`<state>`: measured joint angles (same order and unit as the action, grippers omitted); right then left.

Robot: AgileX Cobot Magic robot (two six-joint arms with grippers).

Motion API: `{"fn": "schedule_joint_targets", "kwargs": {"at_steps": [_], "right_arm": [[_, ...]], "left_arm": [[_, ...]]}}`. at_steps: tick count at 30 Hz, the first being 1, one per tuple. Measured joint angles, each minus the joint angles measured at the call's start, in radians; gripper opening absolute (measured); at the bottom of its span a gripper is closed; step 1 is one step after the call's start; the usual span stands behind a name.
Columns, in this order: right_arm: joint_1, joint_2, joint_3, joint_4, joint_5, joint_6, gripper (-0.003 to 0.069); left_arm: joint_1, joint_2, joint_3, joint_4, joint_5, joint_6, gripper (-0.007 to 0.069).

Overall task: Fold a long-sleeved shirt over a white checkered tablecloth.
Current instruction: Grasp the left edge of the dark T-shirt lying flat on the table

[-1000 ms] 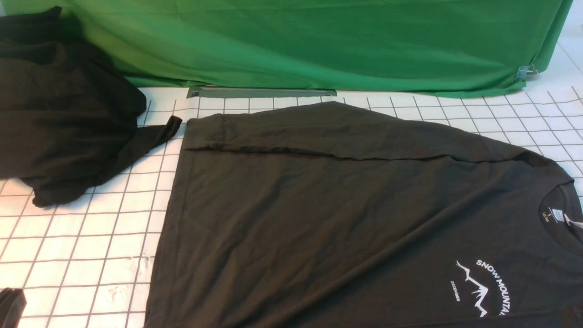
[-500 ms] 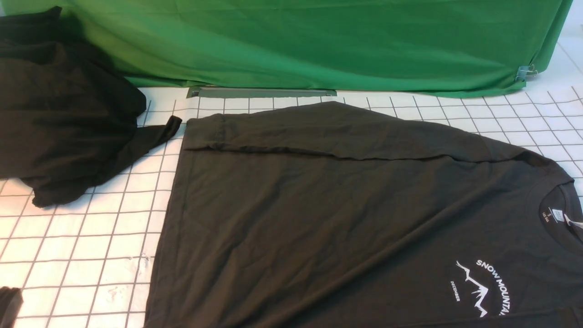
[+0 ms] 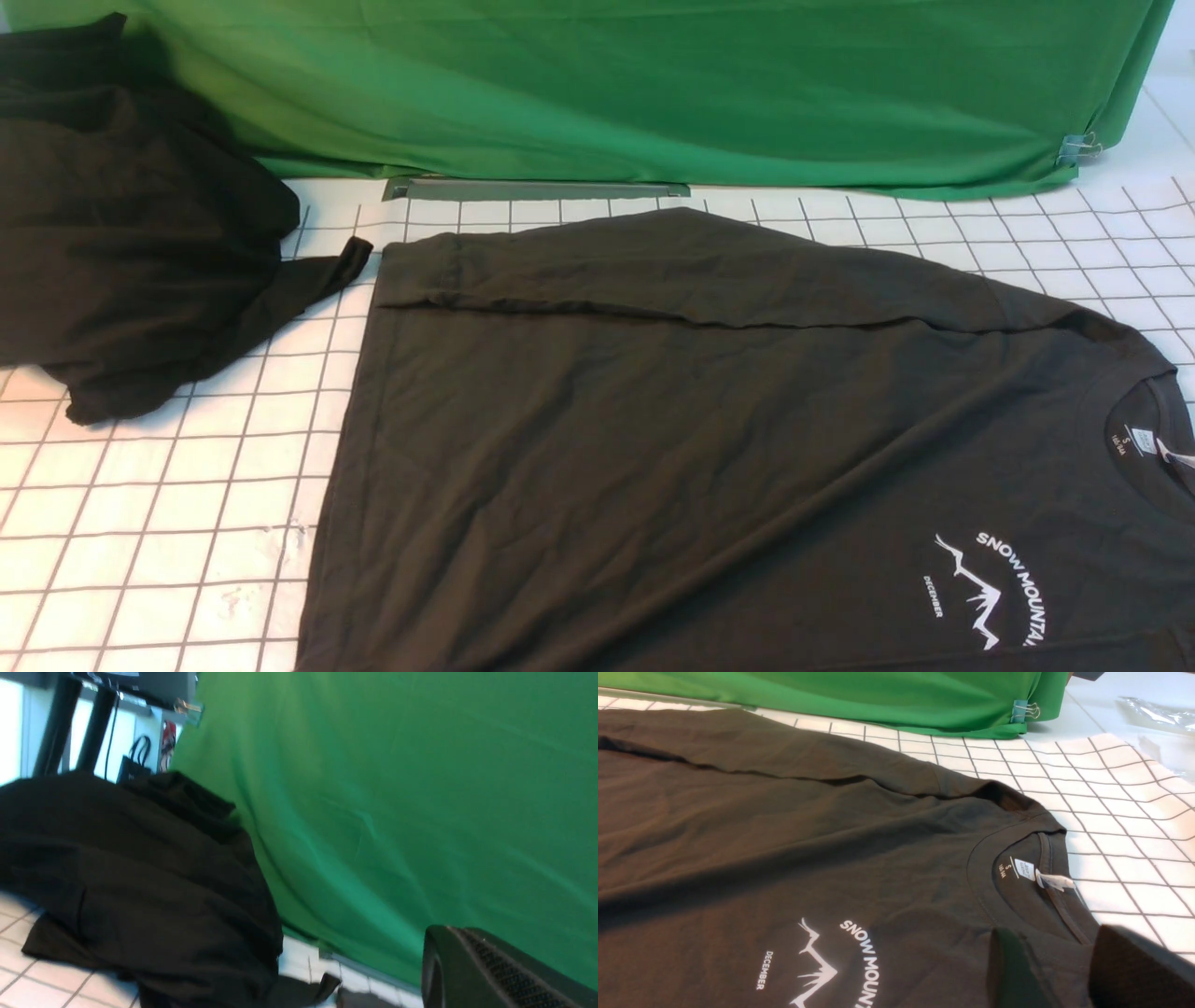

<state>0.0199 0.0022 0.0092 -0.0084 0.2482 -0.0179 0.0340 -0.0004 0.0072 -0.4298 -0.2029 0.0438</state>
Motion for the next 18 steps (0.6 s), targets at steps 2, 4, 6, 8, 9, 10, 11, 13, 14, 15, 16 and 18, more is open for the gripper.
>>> {"fn": "schedule_joint_targets", "kwargs": {"at_steps": [2,4,6,8,9,10,11,13,14,15,16,18], "right_arm": [[0.0,0.0,0.0,0.0,0.0,0.001,0.0242],[0.0,0.0,0.0,0.0,-0.002,0.001,0.0242],[0.0,0.0,0.0,0.0,-0.003,0.001,0.0242],[0.0,0.0,0.0,0.0,-0.003,0.001,0.0242],[0.0,0.0,0.0,0.0,-0.005,0.001,0.0242],[0.0,0.0,0.0,0.001,-0.011,0.005,0.0242],[0.0,0.0,0.0,0.008,-0.027,0.018,0.0242],[0.0,0.0,0.0,0.05,-0.085,0.064,0.0242],[0.0,0.0,0.0,0.081,-0.13,0.111,0.0242],[0.0,0.0,0.0,0.111,-0.179,0.167,0.0242],[0.0,0.0,0.0,0.131,-0.217,0.231,0.0242],[0.0,0.0,0.0,0.159,-0.312,0.362,0.0242]], "left_arm": [[0.0,0.0,0.0,-0.001,-0.011,-0.044,0.0017],[0.0,0.0,0.0,-0.002,-0.023,-0.118,0.0017],[0.0,0.0,0.0,-0.003,-0.053,-0.197,0.0017],[0.0,0.0,0.0,-0.001,-0.156,-0.314,0.0017],[0.0,0.0,0.0,0.011,-0.215,-0.352,0.0017],[0.0,0.0,0.0,0.021,-0.251,-0.373,0.0017],[0.0,0.0,-0.004,0.043,-0.306,-0.412,0.0017],[0.0,-0.001,-0.047,0.067,-0.309,-0.454,0.0017],[0.0,-0.001,-0.09,0.076,-0.278,-0.467,0.0017],[0.0,0.0,-0.144,0.085,-0.229,-0.472,0.0017],[0.0,0.008,-0.205,0.095,-0.165,-0.474,0.0017],[0.0,0.061,-0.343,0.146,-0.003,-0.474,0.0017]]}}
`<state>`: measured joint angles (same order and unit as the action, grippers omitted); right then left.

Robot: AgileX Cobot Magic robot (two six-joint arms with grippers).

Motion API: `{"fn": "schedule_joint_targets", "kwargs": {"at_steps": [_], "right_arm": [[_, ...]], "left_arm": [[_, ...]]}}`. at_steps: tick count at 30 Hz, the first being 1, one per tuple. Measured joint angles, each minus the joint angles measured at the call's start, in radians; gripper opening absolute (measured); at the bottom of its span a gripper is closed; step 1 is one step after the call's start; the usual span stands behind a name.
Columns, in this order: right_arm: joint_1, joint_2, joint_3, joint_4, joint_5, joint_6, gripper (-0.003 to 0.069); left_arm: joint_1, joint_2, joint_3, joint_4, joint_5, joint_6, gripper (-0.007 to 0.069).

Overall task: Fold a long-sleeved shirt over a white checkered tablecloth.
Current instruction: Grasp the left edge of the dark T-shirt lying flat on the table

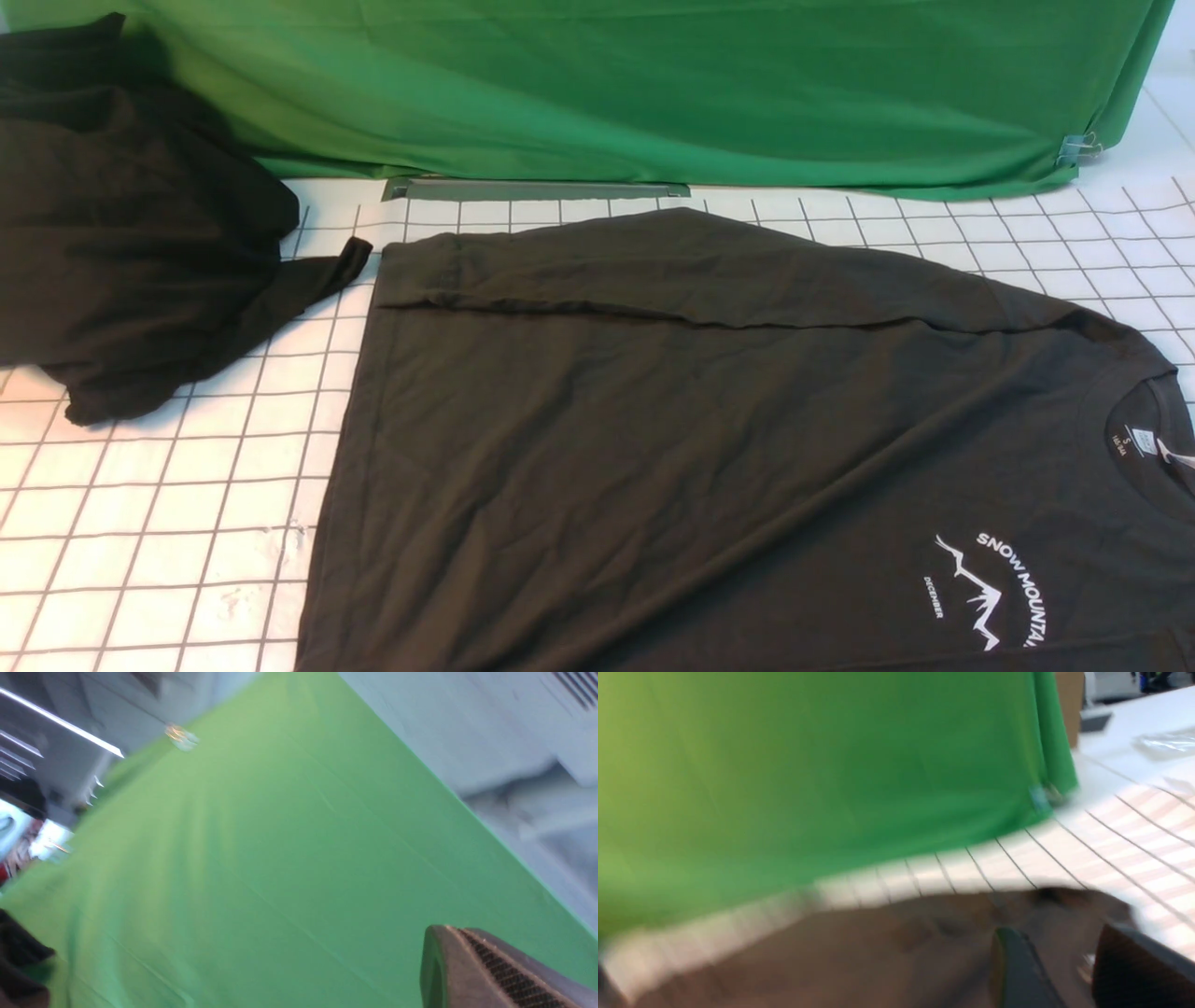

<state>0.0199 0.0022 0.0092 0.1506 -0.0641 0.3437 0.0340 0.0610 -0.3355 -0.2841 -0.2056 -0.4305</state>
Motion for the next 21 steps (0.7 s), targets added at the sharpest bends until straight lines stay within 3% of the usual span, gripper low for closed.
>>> {"fn": "schedule_joint_targets", "kwargs": {"at_steps": [3,5,10,13,16,17,20,21], "right_arm": [[0.0,0.0,0.0,0.013,-0.078,0.119,0.0242],[0.0,0.0,0.0,0.016,-0.107,0.138,0.0242],[0.001,0.0,0.0,0.018,-0.16,0.146,0.0241],[0.021,0.0,-0.035,0.019,-0.088,0.16,0.0196],[0.092,0.049,-0.228,0.019,0.223,0.023,0.0039],[0.097,0.063,-0.251,0.019,0.239,0.003,0.0035],[0.153,0.175,-0.386,0.019,0.425,-0.109,0.0009],[0.188,0.256,-0.451,0.018,0.517,-0.172,0.0006]], "left_arm": [[0.0,0.126,-0.196,0.083,0.29,0.018,0.0017],[0.0,0.274,-0.358,0.105,0.602,0.107,0.0017],[0.0,0.597,-0.496,0.049,1.059,0.333,0.0017],[0.0,0.77,-0.487,-0.009,1.196,0.45,0.0014],[-0.052,0.965,-0.427,-0.015,1.276,0.489,-0.0005],[-0.059,0.972,-0.418,-0.012,1.277,0.489,-0.0006],[-0.177,1.04,-0.368,0.015,1.253,0.458,-0.0007],[-0.28,1.065,-0.346,0.045,1.22,0.413,-0.0007]]}}
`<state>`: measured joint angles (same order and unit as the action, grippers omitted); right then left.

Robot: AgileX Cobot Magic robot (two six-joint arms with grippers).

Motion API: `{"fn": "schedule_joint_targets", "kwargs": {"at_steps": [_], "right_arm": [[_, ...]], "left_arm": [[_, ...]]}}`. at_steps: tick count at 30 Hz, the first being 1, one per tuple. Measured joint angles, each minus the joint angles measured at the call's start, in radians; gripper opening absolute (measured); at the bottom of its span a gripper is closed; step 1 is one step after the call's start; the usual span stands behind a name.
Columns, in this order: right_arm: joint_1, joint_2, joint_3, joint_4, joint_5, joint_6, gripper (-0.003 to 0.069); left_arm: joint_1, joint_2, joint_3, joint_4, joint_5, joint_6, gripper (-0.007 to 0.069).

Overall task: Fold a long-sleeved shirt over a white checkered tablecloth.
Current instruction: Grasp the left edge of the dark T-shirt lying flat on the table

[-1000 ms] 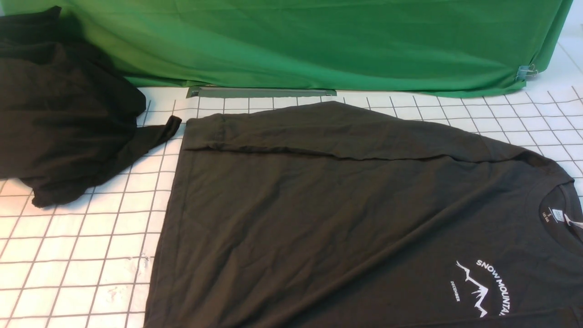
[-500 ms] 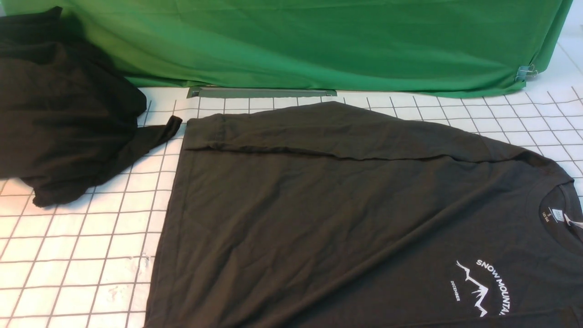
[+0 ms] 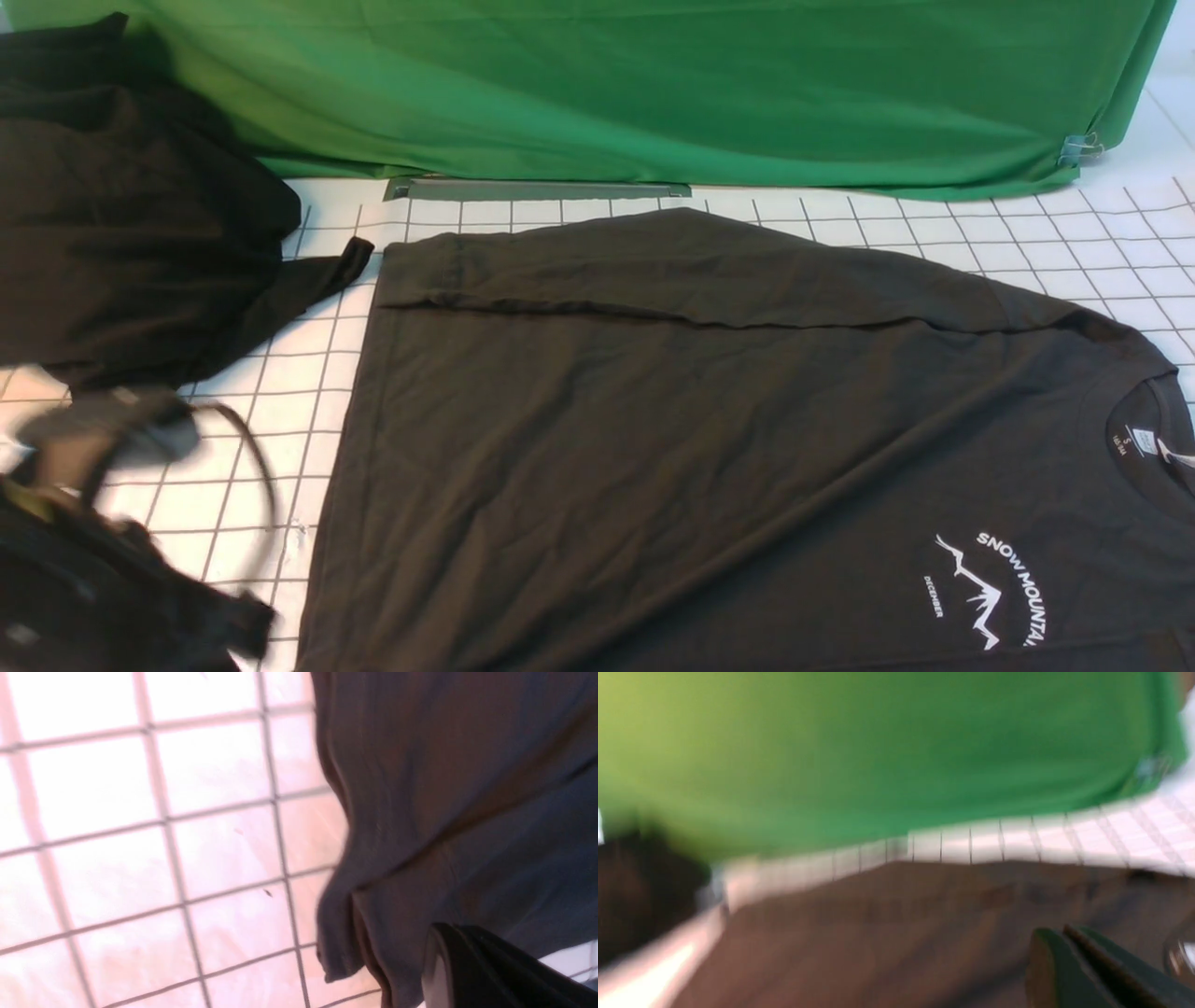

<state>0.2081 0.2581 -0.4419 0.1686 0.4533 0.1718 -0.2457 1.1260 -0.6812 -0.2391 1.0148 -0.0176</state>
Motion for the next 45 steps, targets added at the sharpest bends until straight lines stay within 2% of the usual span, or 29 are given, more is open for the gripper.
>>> {"fn": "schedule_joint_targets", "kwargs": {"at_steps": [3,4,5,7,10,13,20,24,28,32,34,35,36,41,45], "right_arm": [[0.048,0.192,-0.09,-0.004,0.151,-0.13,0.0004],[0.051,0.204,-0.092,-0.004,0.158,-0.13,0.0004],[0.063,0.305,-0.11,-0.003,0.211,-0.165,0.0004],[0.068,0.397,-0.113,0.005,0.242,-0.182,0.0004],[0.07,0.471,-0.114,0.008,0.246,-0.214,0.0004],[0.07,0.519,-0.114,0.012,0.223,-0.243,0.0004],[0.07,0.538,-0.114,0.049,0.162,-0.251,0.0003],[0.07,0.538,-0.114,0.05,0.159,-0.251,0.0003],[0.07,0.538,-0.114,0.051,0.158,-0.254,0.0003],[0.07,0.538,-0.114,0.052,0.158,-0.254,0.0003],[0.07,0.538,-0.114,0.052,0.158,-0.254,0.0003],[0.07,0.538,-0.114,0.052,0.158,-0.254,0.0003],[0.07,0.538,-0.114,0.052,0.158,-0.254,0.0003],[0.07,0.538,-0.114,0.052,0.158,-0.254,0.0003],[0.07,0.538,-0.114,0.052,0.158,-0.237,0.0003]], "left_arm": [[-0.194,0.048,0.016,0.087,-0.051,-0.109,-0.0007],[-0.205,0.054,0.015,0.094,-0.051,-0.109,-0.0007],[-0.3,0.087,0.019,0.149,-0.084,-0.174,-0.0007],[-0.356,0.12,0.022,0.198,-0.124,-0.215,-0.0003],[-0.39,0.16,0.025,0.239,-0.155,-0.273,0.0018],[-0.4,0.202,0.027,0.287,-0.171,-0.322,0.0081],[-0.401,0.298,0.029,0.33,-0.228,-0.34,0.0352],[-0.401,0.319,0.029,0.311,-0.239,-0.334,0.0386],[-0.401,0.339,0.029,0.269,-0.239,-0.33,0.036],[-0.401,0.354,0.029,0.213,-0.216,-0.322,0.0212],[-0.401,0.352,0.029,0.186,-0.179,-0.294,0.0094],[-0.401,0.351,0.029,0.184,-0.175,-0.287,0.0085],[-0.401,0.338,0.029,0.169,-0.148,-0.264,0.0036],[-0.401,0.254,0.012,0.147,-0.096,-0.243,0.0014],[-0.401,0.152,-0.08,0.135,-0.027,-0.236,0.0014]]}}
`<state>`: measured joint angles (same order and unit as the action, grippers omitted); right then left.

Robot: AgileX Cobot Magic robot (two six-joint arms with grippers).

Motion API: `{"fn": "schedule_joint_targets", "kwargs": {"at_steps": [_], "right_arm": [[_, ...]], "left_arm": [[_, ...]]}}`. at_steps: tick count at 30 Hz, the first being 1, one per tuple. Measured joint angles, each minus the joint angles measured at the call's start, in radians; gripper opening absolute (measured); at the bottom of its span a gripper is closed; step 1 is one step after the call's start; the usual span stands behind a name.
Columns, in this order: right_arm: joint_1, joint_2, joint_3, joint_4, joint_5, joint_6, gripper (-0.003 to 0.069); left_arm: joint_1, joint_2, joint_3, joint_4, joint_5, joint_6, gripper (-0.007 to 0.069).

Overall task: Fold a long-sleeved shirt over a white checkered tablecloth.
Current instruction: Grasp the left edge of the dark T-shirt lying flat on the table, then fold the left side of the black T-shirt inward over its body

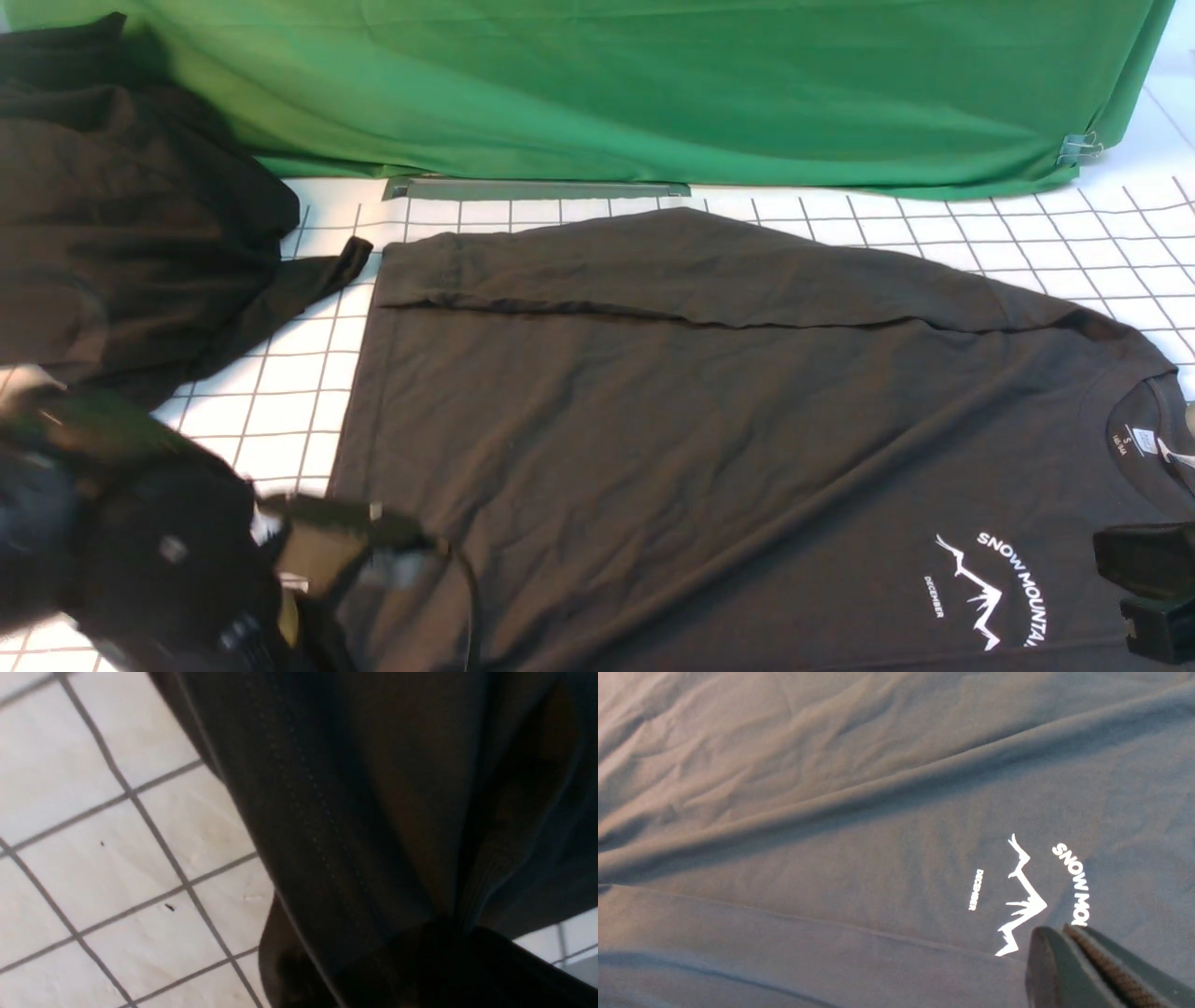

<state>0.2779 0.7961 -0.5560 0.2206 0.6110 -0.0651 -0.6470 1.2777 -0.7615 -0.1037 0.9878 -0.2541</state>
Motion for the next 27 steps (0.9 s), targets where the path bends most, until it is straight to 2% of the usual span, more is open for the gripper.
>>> {"fn": "schedule_joint_targets", "kwargs": {"at_steps": [3,5,10,16,17,20,21,22,24,27], "right_arm": [[0.0,0.0,0.0,0.0,0.0,0.002,0.0003],[0.0,0.0,0.0,0.001,0.0,0.009,0.0003],[0.0,0.0,0.0,0.001,-0.001,0.005,0.0003],[0.0,0.0,0.0,0.001,-0.007,-0.005,0.0003],[0.0,0.0,0.0,0.001,-0.016,-0.005,0.0003],[0.0,0.0,0.0,0.001,-0.041,-0.005,0.0003],[0.0,0.0,0.0,0.008,-0.042,-0.005,0.0003],[0.0,0.0,0.0,0.01,-0.043,-0.005,0.0003],[0.0,0.0,-0.003,0.066,0.001,-0.012,0.0003],[0.0,0.0,-0.013,0.168,0.118,-0.111,0.0003]], "left_arm": [[0.0,-0.022,-0.073,-0.007,0.033,0.001,0.0014],[0.0,-0.018,-0.168,-0.031,0.142,0.008,0.0014],[0.0,0.007,-0.18,-0.017,0.198,0.008,0.0014],[0.001,0.043,-0.197,0.161,0.17,0.008,0.0014],[0.021,0.054,-0.241,0.22,0.171,0.001,0.0014],[0.117,0.097,-0.378,0.251,0.137,-0.002,0.0014],[0.17,0.127,-0.425,0.224,0.12,0.011,0.0014],[0.179,0.133,-0.443,0.211,0.115,0.021,0.0014],[0.288,0.225,-0.536,0.099,0.081,0.111,0.0014],[0.365,0.325,-0.6,-0.006,0.055,0.211,0.0015]]}}
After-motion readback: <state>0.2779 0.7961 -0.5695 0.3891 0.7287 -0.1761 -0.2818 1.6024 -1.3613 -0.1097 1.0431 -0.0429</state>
